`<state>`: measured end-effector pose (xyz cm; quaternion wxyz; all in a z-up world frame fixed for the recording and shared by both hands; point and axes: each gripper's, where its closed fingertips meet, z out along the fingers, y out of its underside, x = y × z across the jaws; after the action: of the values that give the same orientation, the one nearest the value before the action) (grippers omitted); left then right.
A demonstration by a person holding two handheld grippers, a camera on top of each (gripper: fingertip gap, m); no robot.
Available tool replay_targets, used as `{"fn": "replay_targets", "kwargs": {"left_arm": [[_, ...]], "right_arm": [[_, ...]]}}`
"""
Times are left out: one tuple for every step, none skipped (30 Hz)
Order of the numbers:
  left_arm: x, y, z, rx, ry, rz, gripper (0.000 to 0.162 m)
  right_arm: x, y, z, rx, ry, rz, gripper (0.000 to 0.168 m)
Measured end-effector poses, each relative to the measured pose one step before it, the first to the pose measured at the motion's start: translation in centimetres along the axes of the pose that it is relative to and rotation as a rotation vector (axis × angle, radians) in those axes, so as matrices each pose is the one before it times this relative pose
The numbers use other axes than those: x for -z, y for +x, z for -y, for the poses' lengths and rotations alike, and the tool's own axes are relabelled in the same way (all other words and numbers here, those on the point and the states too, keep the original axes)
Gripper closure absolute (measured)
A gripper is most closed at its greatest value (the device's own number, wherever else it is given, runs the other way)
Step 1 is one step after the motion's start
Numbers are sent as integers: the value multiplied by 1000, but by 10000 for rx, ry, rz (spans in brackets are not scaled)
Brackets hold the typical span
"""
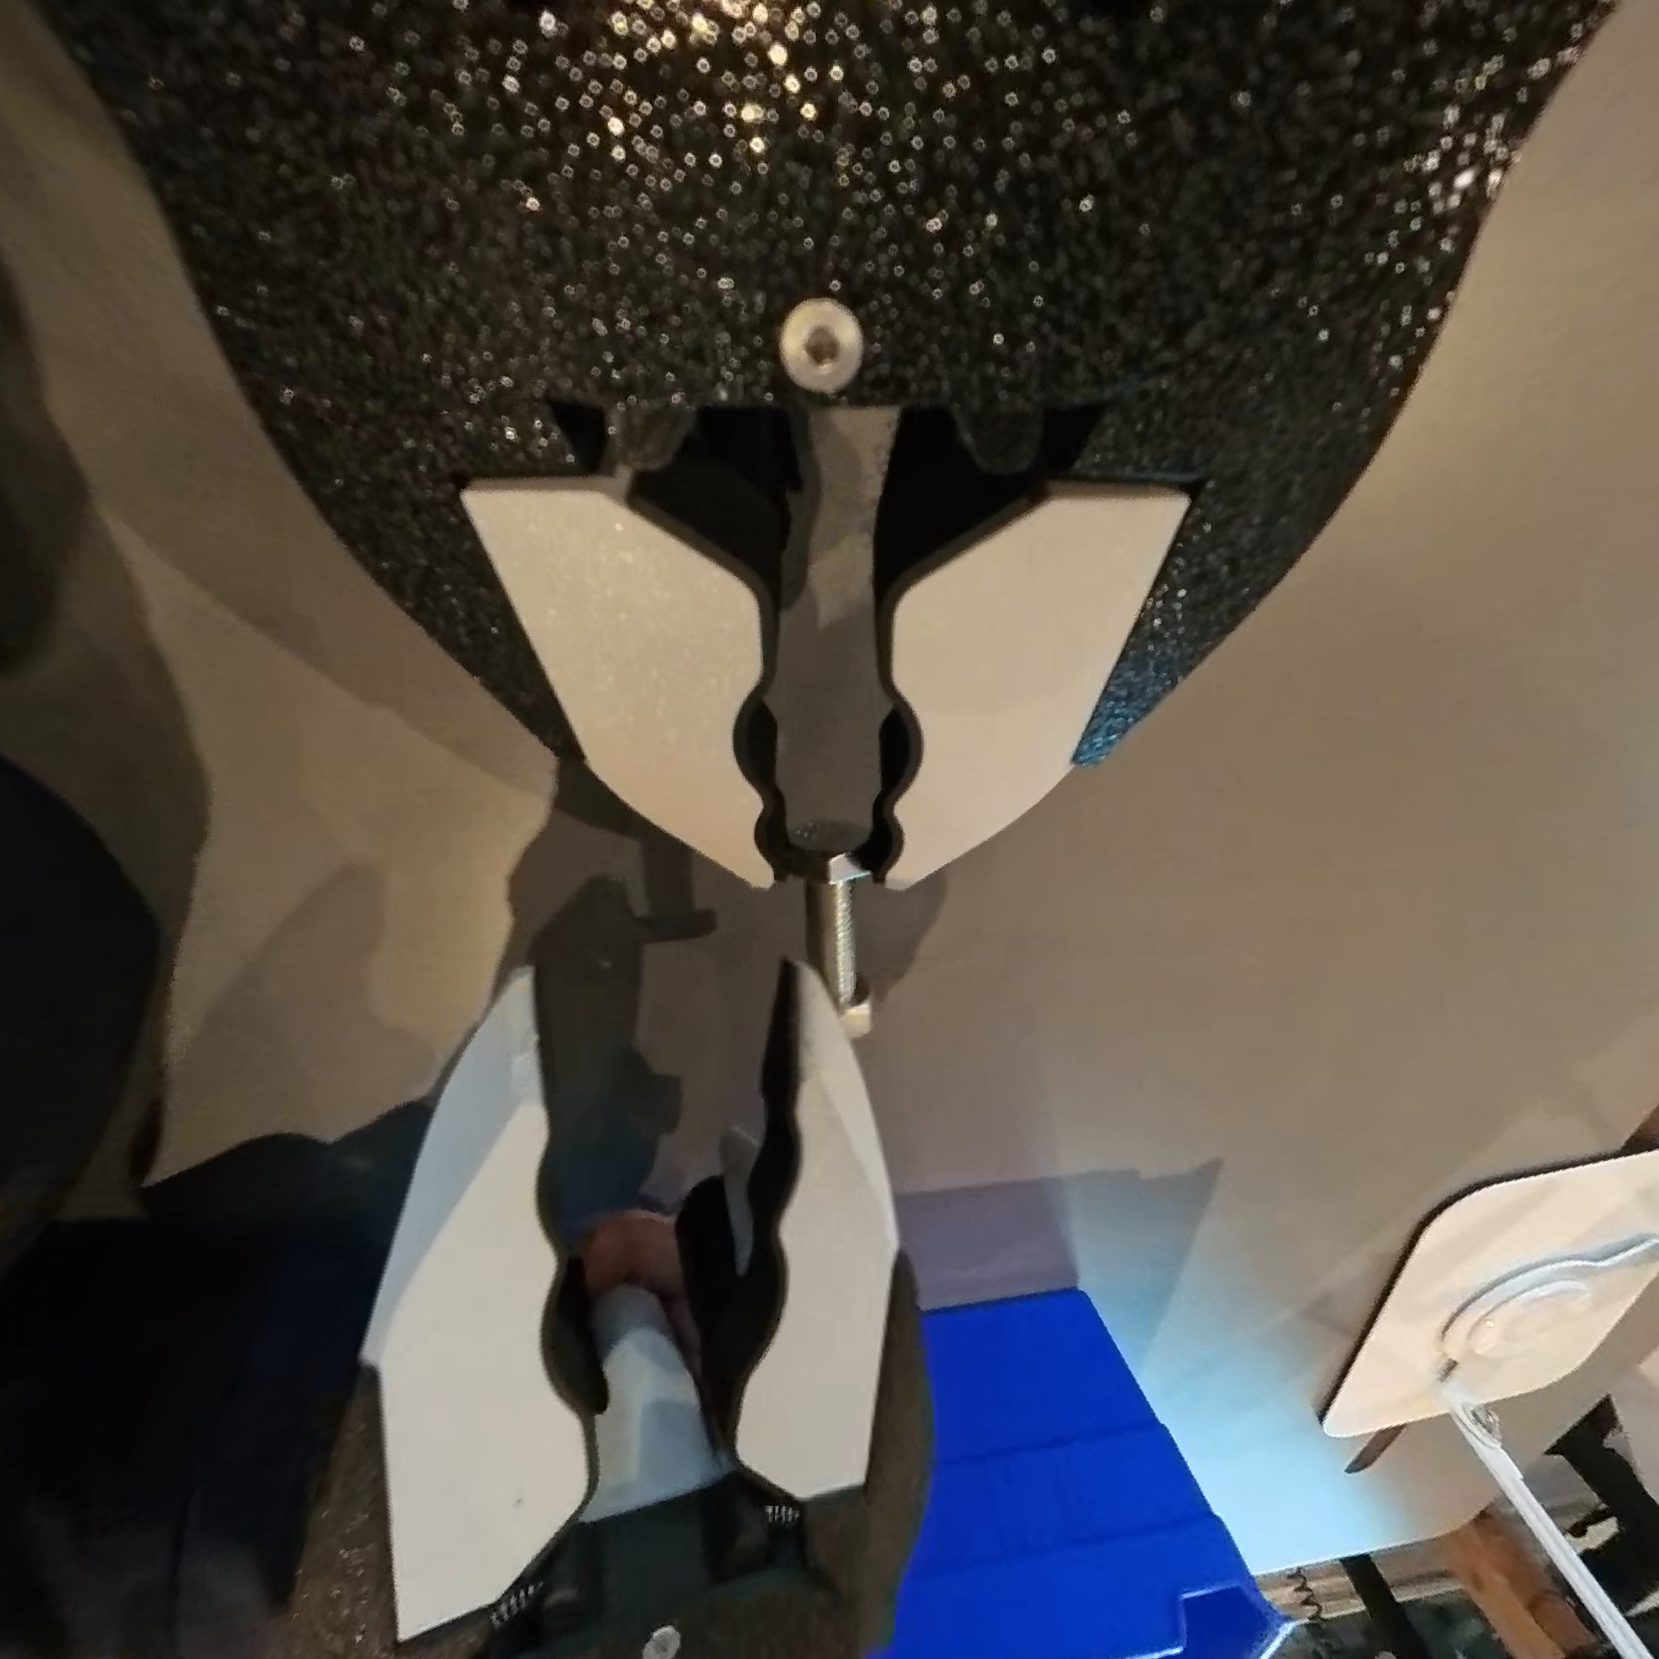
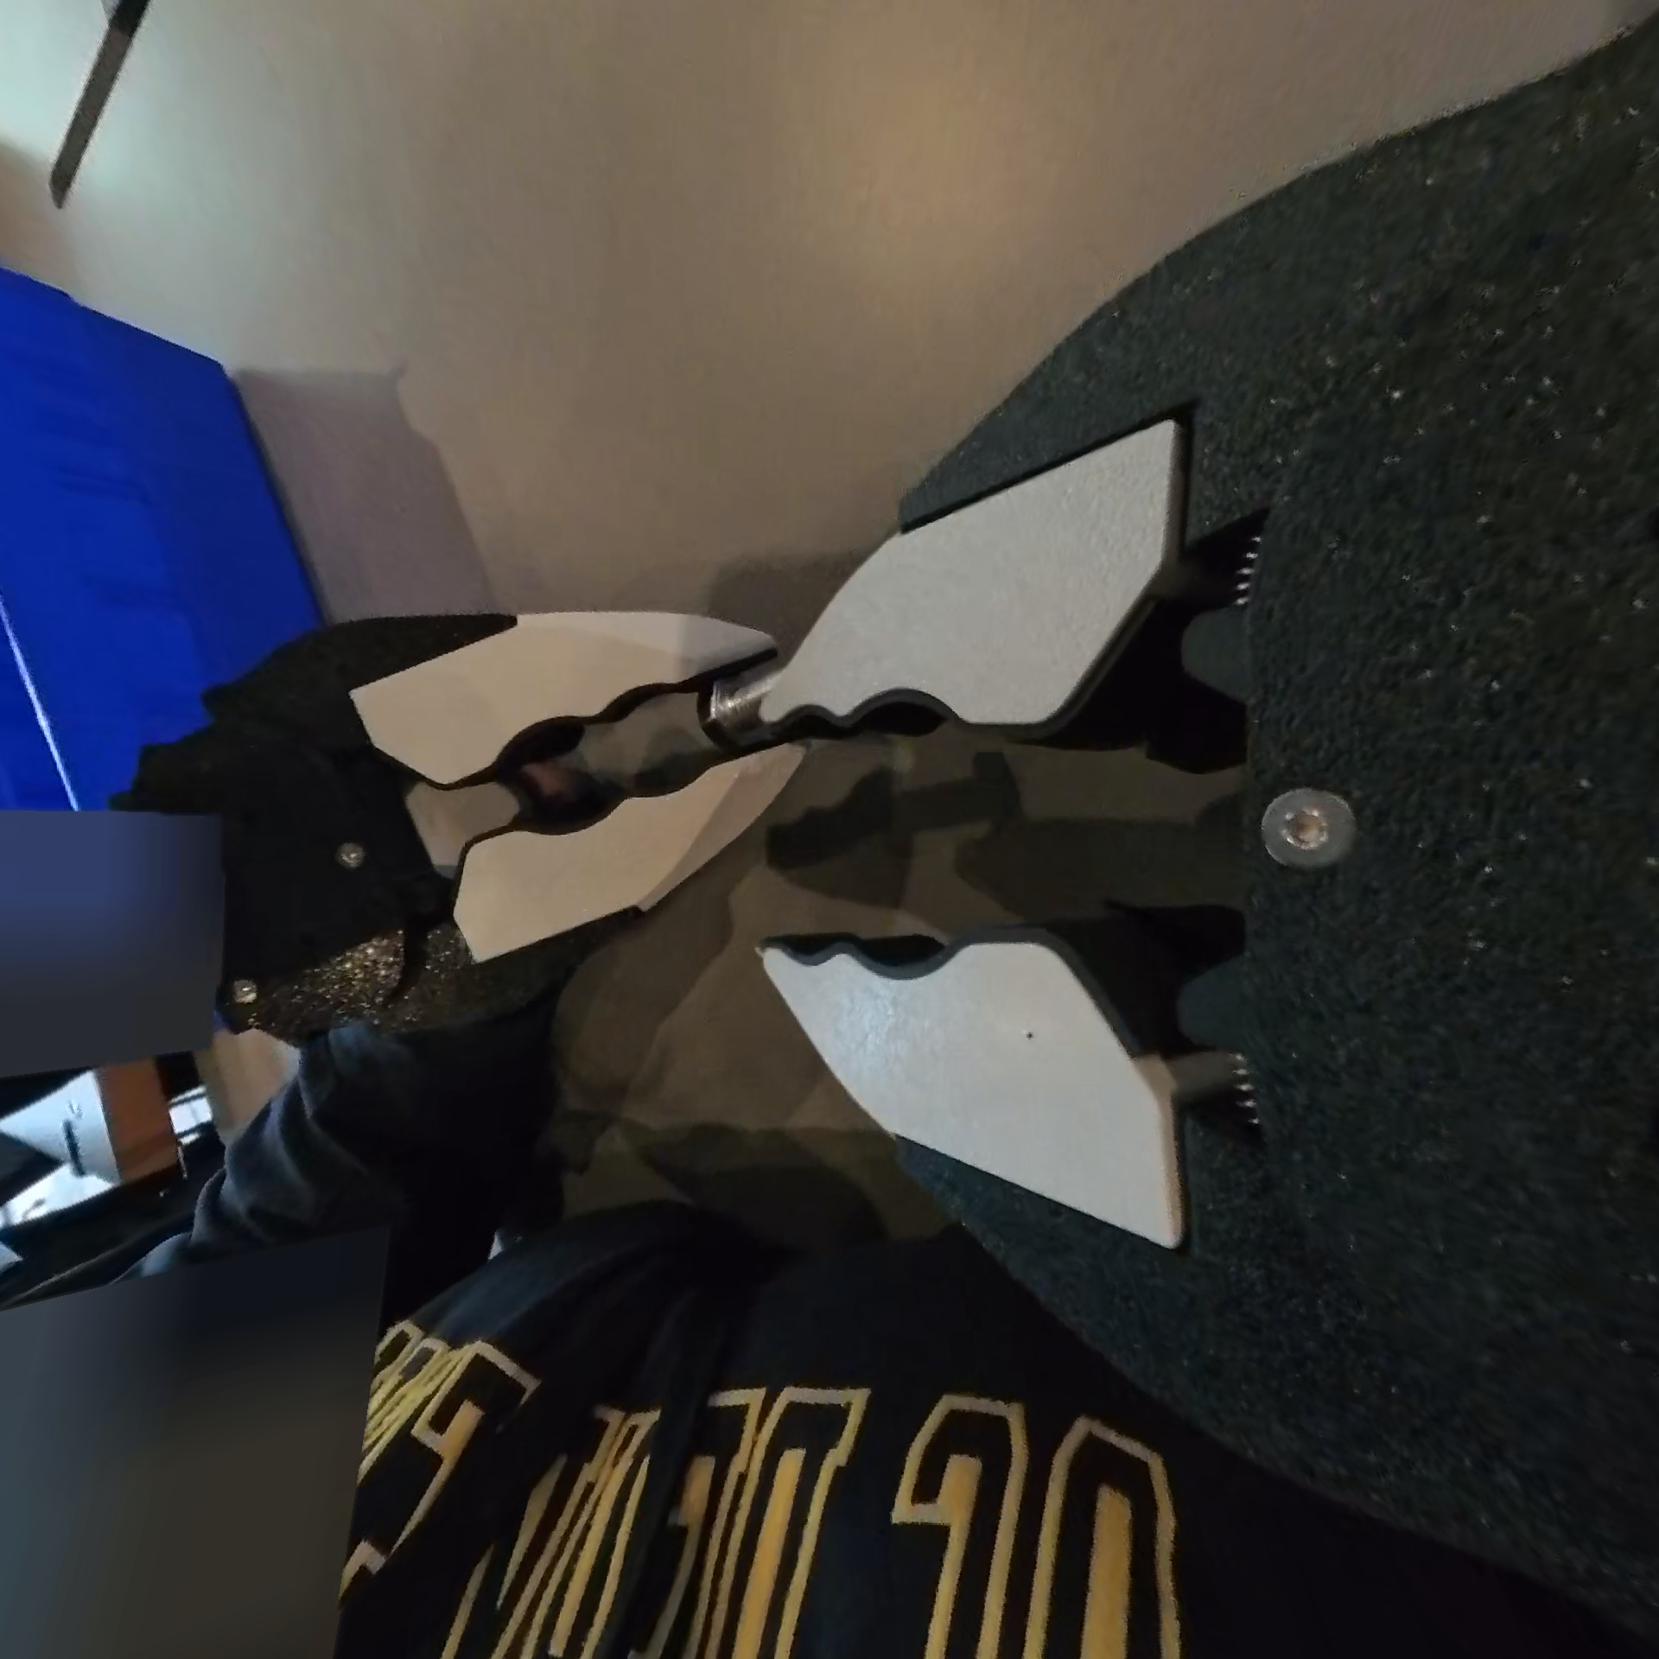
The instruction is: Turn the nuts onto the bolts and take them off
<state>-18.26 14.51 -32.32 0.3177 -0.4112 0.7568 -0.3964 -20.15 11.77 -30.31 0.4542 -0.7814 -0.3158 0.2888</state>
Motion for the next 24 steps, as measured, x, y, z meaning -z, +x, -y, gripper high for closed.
{"fn": "replay_targets", "kwargs": {"left_arm": [[23,-106,40,45,32,60,145],[78,-142,93,86,87,54,145],[94,-122,98,113,97,10,145],[89,-96,87,115,77,-9,145],[63,-79,50,85,52,-14,145],[49,-45,49,40,51,9,145],[33,-23,35,-2,29,25,145],[11,-5,22,-27,11,19,145],[16,-5,14,-35,13,36,145],[30,-30,35,-30,32,49,145],[66,-54,51,-17,48,55,145],[64,-115,28,-6,40,75,145],[73,-91,11,2,33,29,145],[52,58,49,9,48,-72,145],[39,32,66,-16,50,-21,145],[23,11,24,-47,22,30,145],[-22,99,-31,-68,-26,-31,145],[-49,159,-41,-102,-46,-60,145],[-58,228,-19,-152,-28,-96,145],[-34,239,20,-180,1,-88,145],[-42,99,-27,-114,-30,5,145],[-59,73,-70,-61,-65,-21,145],[-51,85,-48,-28,-50,-52,145],[-12,23,-5,-1,-11,-19,145]], "right_arm": [[-10,-101,-178,-62,-119,124,131],[-63,23,-278,-79,-183,107,133],[-87,72,-385,-83,-223,37,134],[-66,92,-320,-56,-192,-9,135],[72,111,-92,-57,-51,-58,135],[133,52,132,-64,79,-15,136],[228,87,290,-84,184,11,138],[305,141,369,-130,252,-14,140],[374,281,326,-165,234,-20,141],[301,308,280,-206,174,-79,142],[212,482,33,-266,89,-180,143],[182,174,167,-298,91,-93,146],[148,366,29,-349,122,-79,147],[119,395,70,-336,115,-128,143],[46,296,32,-273,49,-78,143],[68,289,-64,-289,40,-130,142],[21,239,-112,-311,22,-26,140],[-41,15,-137,-336,-17,175,139],[-170,-34,-79,-330,-4,220,139],[-106,-168,2,-229,18,279,139],[-108,-223,27,-133,14,234,139],[-82,-134,-26,-42,7,133,139],[-79,-160,44,44,3,69,138],[-40,-139,47,103,-2,25,135]]}}
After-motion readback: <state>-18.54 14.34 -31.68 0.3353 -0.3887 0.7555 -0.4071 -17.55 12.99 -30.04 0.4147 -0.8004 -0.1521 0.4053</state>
